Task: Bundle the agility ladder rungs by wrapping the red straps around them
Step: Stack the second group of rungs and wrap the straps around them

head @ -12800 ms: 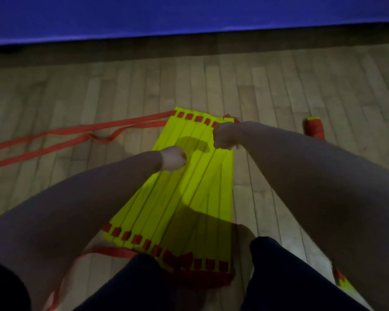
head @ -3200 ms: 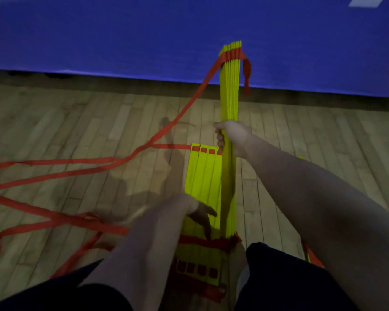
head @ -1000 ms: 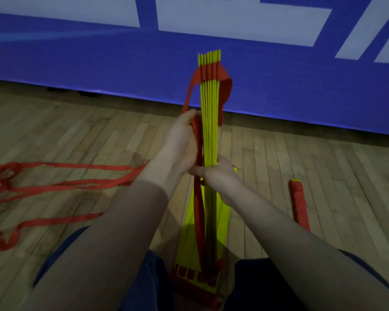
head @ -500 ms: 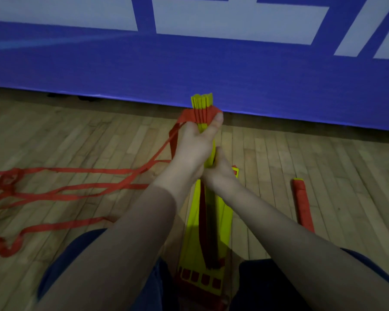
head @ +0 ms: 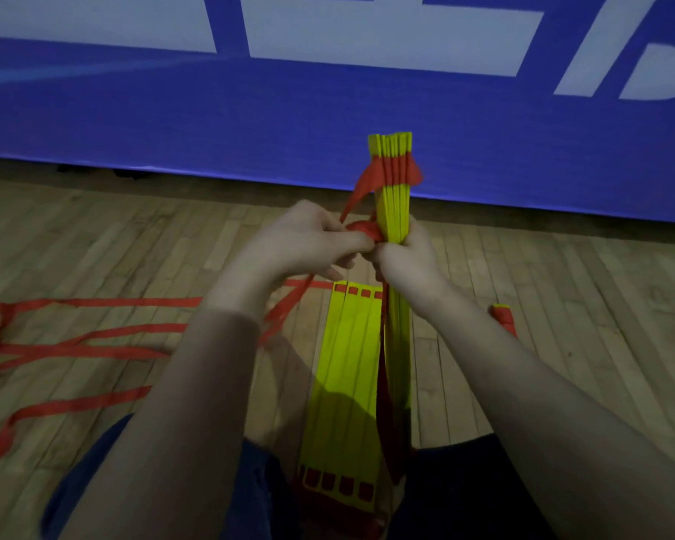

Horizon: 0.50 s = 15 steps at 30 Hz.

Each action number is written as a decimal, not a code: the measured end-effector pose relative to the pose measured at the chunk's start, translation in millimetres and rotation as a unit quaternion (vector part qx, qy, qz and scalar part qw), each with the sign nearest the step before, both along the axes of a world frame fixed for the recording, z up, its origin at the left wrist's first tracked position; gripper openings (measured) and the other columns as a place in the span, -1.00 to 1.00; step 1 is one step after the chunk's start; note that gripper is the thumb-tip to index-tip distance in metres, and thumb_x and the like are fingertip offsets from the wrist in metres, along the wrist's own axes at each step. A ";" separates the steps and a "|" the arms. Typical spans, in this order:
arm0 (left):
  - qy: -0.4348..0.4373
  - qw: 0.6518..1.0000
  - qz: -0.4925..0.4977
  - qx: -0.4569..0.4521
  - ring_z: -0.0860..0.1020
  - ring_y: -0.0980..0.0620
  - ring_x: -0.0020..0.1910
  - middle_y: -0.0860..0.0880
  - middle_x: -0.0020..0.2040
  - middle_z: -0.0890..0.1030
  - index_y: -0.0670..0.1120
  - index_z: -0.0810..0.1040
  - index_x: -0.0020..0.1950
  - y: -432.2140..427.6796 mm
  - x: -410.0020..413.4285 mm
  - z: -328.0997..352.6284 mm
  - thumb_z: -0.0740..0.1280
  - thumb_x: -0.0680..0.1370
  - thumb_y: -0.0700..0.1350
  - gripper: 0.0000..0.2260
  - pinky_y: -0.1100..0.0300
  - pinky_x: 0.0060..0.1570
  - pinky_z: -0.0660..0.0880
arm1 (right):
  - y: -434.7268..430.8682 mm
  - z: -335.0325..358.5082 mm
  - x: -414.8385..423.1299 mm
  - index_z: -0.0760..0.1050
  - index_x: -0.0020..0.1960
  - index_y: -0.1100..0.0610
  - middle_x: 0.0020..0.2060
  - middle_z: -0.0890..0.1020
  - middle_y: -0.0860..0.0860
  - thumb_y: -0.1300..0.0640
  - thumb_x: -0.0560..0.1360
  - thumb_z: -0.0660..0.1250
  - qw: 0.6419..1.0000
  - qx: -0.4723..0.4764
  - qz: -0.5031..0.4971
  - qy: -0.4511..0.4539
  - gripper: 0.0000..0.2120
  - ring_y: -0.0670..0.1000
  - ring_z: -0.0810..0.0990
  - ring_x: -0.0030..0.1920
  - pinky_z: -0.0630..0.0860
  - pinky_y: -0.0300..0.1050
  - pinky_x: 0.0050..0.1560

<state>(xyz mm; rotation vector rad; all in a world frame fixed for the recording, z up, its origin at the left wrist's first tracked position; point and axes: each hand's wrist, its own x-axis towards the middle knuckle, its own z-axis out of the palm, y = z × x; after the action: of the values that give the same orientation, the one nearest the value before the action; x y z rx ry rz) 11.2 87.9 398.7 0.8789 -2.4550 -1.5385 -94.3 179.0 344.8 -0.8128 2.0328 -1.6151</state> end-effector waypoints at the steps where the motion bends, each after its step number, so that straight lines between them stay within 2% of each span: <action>1: 0.000 0.999 0.024 -0.029 0.62 0.15 -0.34 -0.07 -0.31 0.66 -0.18 0.66 -0.22 -4.9 0.7 0.7 0.43 0.46 -0.04 -0.80 0.30 -0.38 0.49 | 0.5 0.8 -1.7 0.45 -0.18 0.15 -0.43 0.46 -0.02 0.43 0.36 0.34 1.000 0.015 0.010 -0.006 -0.80 -0.05 0.43 -0.42 0.35 -0.17 -0.37; 3: 0.064 0.989 0.102 -0.086 0.51 0.18 -0.48 -0.04 -0.43 0.58 -0.12 0.58 -0.31 -11.7 2.9 -1.2 0.41 0.45 -0.04 -0.80 0.28 -0.41 0.37 | 0.3 2.3 0.2 0.39 -0.23 0.18 -0.40 0.42 0.07 0.32 0.30 0.38 0.999 0.036 0.038 0.006 -0.83 0.05 0.42 -0.37 0.36 -0.06 -0.29; 4: 0.132 0.977 0.143 -0.082 0.47 0.16 -0.46 -0.01 -0.42 0.54 -0.09 0.55 -0.32 -14.4 2.9 -2.5 0.41 0.44 -0.04 -0.82 0.27 -0.38 0.36 | 0.4 3.7 2.2 0.40 -0.23 0.20 -0.39 0.41 0.09 0.25 0.24 0.37 0.997 0.043 0.056 0.014 -0.82 0.06 0.41 -0.36 0.36 -0.03 -0.28; 5: 0.199 0.965 0.165 -0.037 0.48 0.14 -0.38 0.00 -0.37 0.54 -0.06 0.53 -0.29 -17.7 1.7 -4.0 0.40 0.45 -0.04 -0.84 0.26 -0.32 0.37 | 0.4 5.2 4.5 0.40 -0.23 0.21 -0.40 0.40 0.11 0.21 0.18 0.34 0.996 0.050 0.073 0.017 -0.80 0.07 0.40 -0.37 0.36 -0.02 -0.29; 6: 0.228 0.960 0.160 0.010 0.52 0.13 -0.26 0.02 -0.29 0.57 -0.03 0.54 -0.25 -18.7 -2.4 -4.3 0.36 0.50 -0.02 -0.84 0.26 -0.22 0.41 | 0.7 6.7 6.2 0.40 -0.24 0.22 -0.42 0.39 0.11 0.20 0.15 0.31 0.995 0.050 0.086 0.015 -0.79 0.06 0.39 -0.38 0.34 -0.04 -0.30; 8: 0.203 0.968 0.118 0.084 0.59 0.11 -0.05 0.07 -0.15 0.65 0.04 0.64 -0.20 -23.6 -13.0 -7.9 0.22 0.59 0.10 -0.72 0.22 0.03 0.50 | 3.1 11.5 9.3 0.36 -0.31 0.18 -0.46 0.39 0.08 0.21 0.18 0.31 0.992 0.033 0.118 0.018 -0.86 0.05 0.37 -0.41 0.31 -0.10 -0.33; 10: 0.198 0.965 0.086 0.148 0.62 0.01 0.02 0.08 -0.18 0.70 0.08 0.70 -0.29 -35.1 -13.1 -18.7 0.20 0.52 0.26 -0.60 0.01 0.22 0.49 | 7.1 15.4 9.1 0.35 -0.37 0.11 -0.50 0.39 0.05 0.27 0.30 0.37 0.990 0.009 0.139 0.012 -0.79 0.04 0.35 -0.45 0.32 -0.09 -0.33; 11: 0.189 0.967 0.083 0.147 0.62 -0.04 -0.01 0.04 -0.21 0.69 0.03 0.69 -0.30 -38.2 -11.5 -20.6 0.19 0.47 0.33 -0.54 -0.04 0.21 0.49 | 9.5 17.7 9.0 0.35 -0.38 0.10 -0.53 0.39 0.03 0.32 0.38 0.38 0.990 -0.007 0.141 0.003 -0.72 0.02 0.36 -0.48 0.32 -0.09 -0.33; 13: 0.134 0.982 0.072 0.110 0.57 -0.07 -0.15 -0.07 -0.23 0.64 -0.08 0.64 -0.23 -28.1 -5.1 -11.6 0.11 0.43 0.41 -0.40 0.00 0.06 0.48 | 13.2 20.0 6.4 0.37 -0.39 0.08 -0.59 0.42 -0.07 0.38 0.47 0.33 0.991 -0.031 0.133 -0.015 -0.65 -0.09 0.37 -0.55 0.35 -0.19 -0.37; 15: 0.146 0.984 0.056 0.090 0.52 -0.01 -0.25 -0.09 -0.26 0.60 -0.09 0.62 -0.28 -23.5 -0.8 -10.2 0.11 0.48 0.36 -0.43 0.02 -0.03 0.45 | 13.8 21.8 3.7 0.39 -0.38 0.05 -0.57 0.40 -0.03 0.28 0.51 0.35 0.992 -0.045 0.112 -0.029 -0.67 -0.05 0.35 -0.53 0.29 -0.17 -0.40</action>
<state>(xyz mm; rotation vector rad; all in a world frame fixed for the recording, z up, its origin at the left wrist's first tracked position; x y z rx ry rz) 10.4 64.4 388.5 0.7412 -2.0558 -1.7286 -90.6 192.8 366.6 -0.9783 1.7692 -1.5928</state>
